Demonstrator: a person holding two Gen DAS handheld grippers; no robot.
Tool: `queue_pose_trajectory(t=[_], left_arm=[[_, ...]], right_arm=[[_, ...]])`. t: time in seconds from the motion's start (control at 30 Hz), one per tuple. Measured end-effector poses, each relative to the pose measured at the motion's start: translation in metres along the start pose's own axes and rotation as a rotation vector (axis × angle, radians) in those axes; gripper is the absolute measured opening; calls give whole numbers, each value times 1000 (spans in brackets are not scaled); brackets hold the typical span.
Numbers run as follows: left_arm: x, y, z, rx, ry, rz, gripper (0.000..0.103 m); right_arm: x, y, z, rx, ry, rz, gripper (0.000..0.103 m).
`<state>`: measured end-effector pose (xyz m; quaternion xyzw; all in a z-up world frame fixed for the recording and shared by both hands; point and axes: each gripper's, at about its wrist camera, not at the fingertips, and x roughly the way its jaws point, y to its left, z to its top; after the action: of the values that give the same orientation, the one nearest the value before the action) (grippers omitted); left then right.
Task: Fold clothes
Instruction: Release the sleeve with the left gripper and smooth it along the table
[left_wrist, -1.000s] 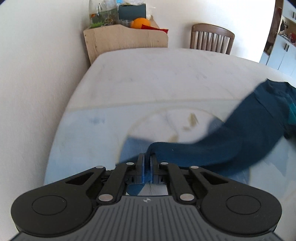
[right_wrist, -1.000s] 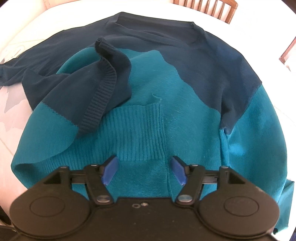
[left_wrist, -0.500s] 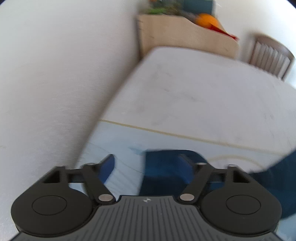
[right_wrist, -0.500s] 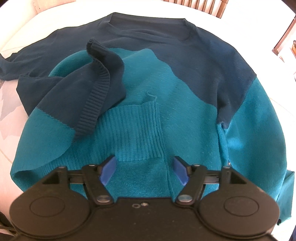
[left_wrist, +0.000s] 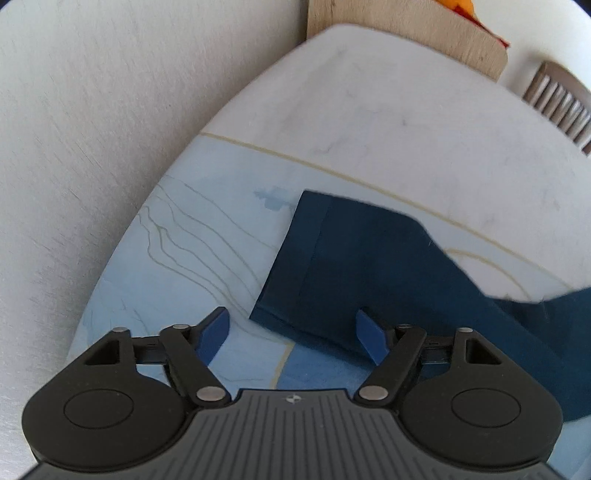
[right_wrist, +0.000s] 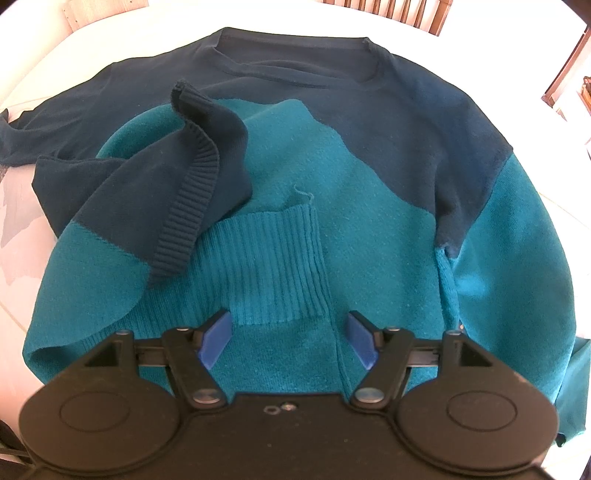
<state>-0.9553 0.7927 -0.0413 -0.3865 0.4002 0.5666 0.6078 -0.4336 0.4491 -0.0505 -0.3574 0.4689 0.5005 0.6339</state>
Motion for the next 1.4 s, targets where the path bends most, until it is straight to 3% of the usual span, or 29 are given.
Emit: queue_pose_trajectory(t=[0.03, 0.1, 0.13, 0.27, 0.53, 0.7, 0.8, 0.87, 0.9, 0.93, 0.97, 1.03, 1.13, 1.4], left_arm=[[-1, -1, 0, -8, -10, -4, 36], [-2, -1, 1, -30, -15, -25, 14], [-2, -4, 1, -26, -17, -28, 10], [-4, -7, -6, -31, -38, -23, 7], [-28, 36, -61, -141, -33, -34, 6], [-35, 47, -77, -176, -49, -65, 7], [-41, 46, -82, -175, -68, -85, 10], [-51, 31, -85, -125, -88, -89, 20], [-55, 23, -87, -100, -99, -92, 37], [-60, 15, -89, -75, -109, -94, 65], [-64, 8, -91, -50, -119, -96, 73], [-73, -8, -94, 0, -140, -101, 75], [-88, -54, -100, 118, -153, -190, 75], [-103, -262, -135, 501, -60, -512, 75]], right_arm=[[0, 0, 0, 1, -2, -1, 103], [0, 0, -1, 6, -5, -2, 103], [0, 0, -2, 7, -7, -2, 103], [0, 0, -4, 15, -14, -7, 103], [-2, 0, -6, 19, -32, -18, 103], [-10, 0, -16, 19, -39, -15, 103], [-11, 0, -16, 3, -38, -21, 103], [-13, 2, -17, -17, -34, -33, 103], [-15, 4, -18, -31, -36, -39, 103], [-18, 3, -20, -43, -42, -43, 103], [-21, 2, -23, -52, -49, -46, 103], [-28, -6, -30, -42, -66, -43, 103], [-38, -20, -42, -18, -89, -36, 103], [-45, -49, -52, -16, -141, 82, 103]])
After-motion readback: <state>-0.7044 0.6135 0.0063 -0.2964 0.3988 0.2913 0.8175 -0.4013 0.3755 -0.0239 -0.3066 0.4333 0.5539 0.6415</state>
